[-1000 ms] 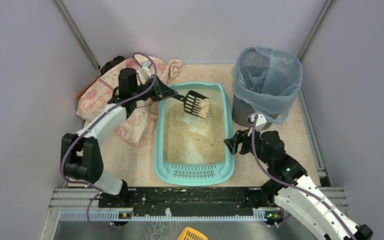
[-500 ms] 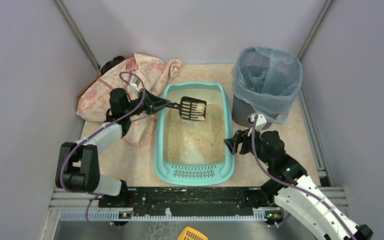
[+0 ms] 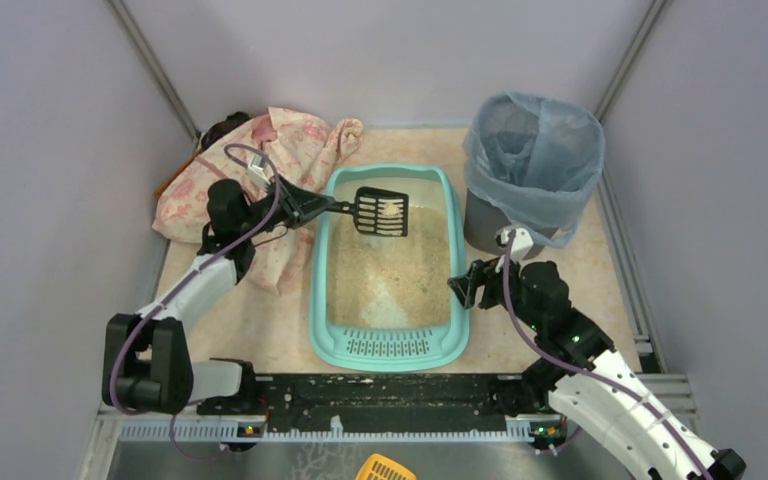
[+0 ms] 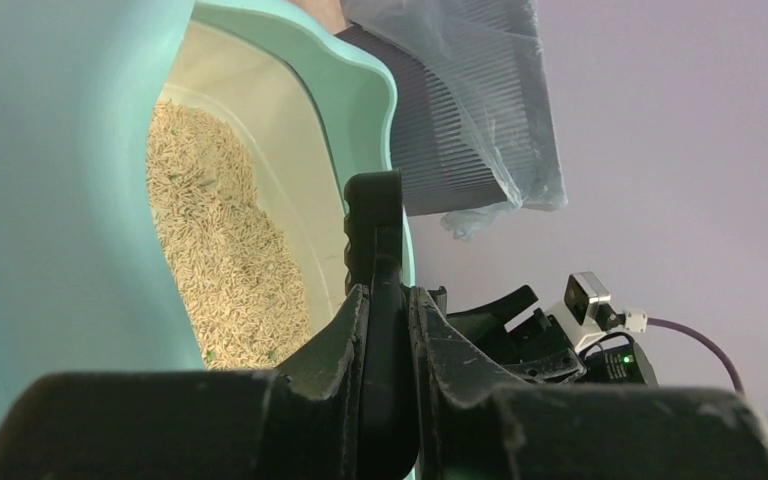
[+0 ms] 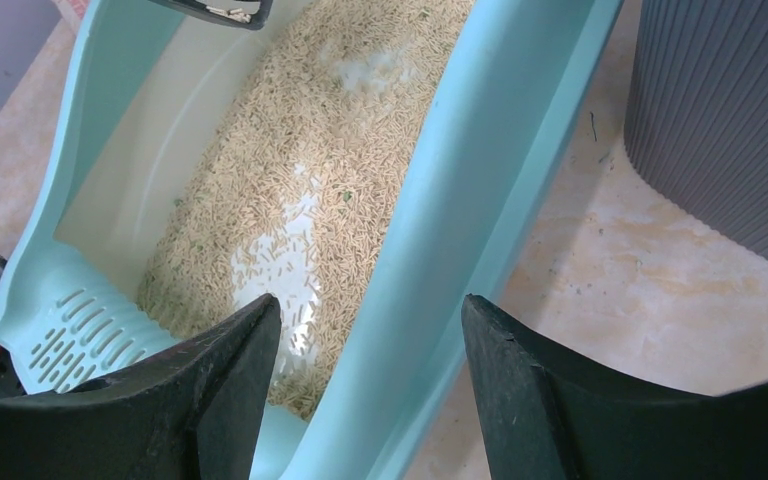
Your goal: Clean the litter box
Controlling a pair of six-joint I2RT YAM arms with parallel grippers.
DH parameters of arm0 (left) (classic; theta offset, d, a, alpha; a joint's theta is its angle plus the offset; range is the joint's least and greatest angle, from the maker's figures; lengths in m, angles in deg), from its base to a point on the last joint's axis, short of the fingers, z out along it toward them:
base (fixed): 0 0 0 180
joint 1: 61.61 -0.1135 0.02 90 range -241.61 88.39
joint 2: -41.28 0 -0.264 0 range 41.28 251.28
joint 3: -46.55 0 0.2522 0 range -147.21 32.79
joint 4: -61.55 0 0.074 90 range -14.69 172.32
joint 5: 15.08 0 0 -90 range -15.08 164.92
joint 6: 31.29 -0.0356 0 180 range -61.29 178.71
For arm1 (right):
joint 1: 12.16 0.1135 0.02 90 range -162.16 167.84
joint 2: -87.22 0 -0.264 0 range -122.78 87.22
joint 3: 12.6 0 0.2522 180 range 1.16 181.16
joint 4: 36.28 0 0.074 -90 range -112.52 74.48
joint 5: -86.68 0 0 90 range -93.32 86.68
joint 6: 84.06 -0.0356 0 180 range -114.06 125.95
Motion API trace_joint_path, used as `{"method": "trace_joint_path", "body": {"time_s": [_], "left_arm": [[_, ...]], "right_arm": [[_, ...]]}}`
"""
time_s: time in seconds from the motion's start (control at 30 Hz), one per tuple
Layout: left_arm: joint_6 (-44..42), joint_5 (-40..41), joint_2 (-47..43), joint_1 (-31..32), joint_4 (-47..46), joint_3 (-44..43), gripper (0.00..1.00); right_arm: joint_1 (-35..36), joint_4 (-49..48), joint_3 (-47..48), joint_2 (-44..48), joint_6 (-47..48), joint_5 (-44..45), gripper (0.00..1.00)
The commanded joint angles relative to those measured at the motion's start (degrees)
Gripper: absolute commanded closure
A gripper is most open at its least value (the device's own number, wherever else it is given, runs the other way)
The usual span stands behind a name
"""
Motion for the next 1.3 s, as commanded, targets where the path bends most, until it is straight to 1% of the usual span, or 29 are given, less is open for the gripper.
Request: {"method": "trace_joint_path", "body": {"time_s": [0.0,0.13,0.3,0.43,0.53,0.73,0.93,1.07,1.2,1.27], "left_arm": [[-2.29,1.28,-0.37,0.27,3.66,-4.22,1.00],[-3.88,3.70,0.53,0.23,7.79,-9.90,1.00],[-0.60,2.20,5.00,1.11,8.21,-17.60,1.00],[0.18,2.30,8.59,2.64,8.23,-23.88,1.00],[2.45,2.68,11.23,3.27,5.92,-28.09,1.00],[3.13,5.16,17.09,7.32,8.29,-38.08,1.00],[4.79,7.70,24.71,12.40,8.52,-48.68,1.00],[4.97,11.21,31.12,14.82,9.43,-57.88,1.00],[8.61,13.53,40.43,17.70,5.78,-67.45,1.00],[8.49,14.49,46.25,19.58,6.60,-75.62,1.00]], "right_arm": [[-0.12,-2.65,0.48,-0.71,-0.23,-0.33,0.33],[-0.12,-2.40,0.29,0.72,-0.52,-0.08,0.33],[-0.12,-2.46,0.37,0.69,-0.50,0.04,0.33],[-0.13,-2.51,0.38,0.67,-0.49,0.13,0.33],[-0.12,-2.18,0.46,1.00,-0.49,0.17,0.33],[-0.12,-2.35,0.38,0.93,-0.49,0.54,0.33],[-0.13,-2.17,0.51,1.38,-0.50,0.78,0.33],[-0.12,-2.16,0.40,1.72,-0.62,0.60,0.33],[-0.12,-2.02,0.37,1.86,-0.67,0.54,0.33],[-0.12,-2.06,0.30,2.11,-0.69,0.70,0.33]]}}
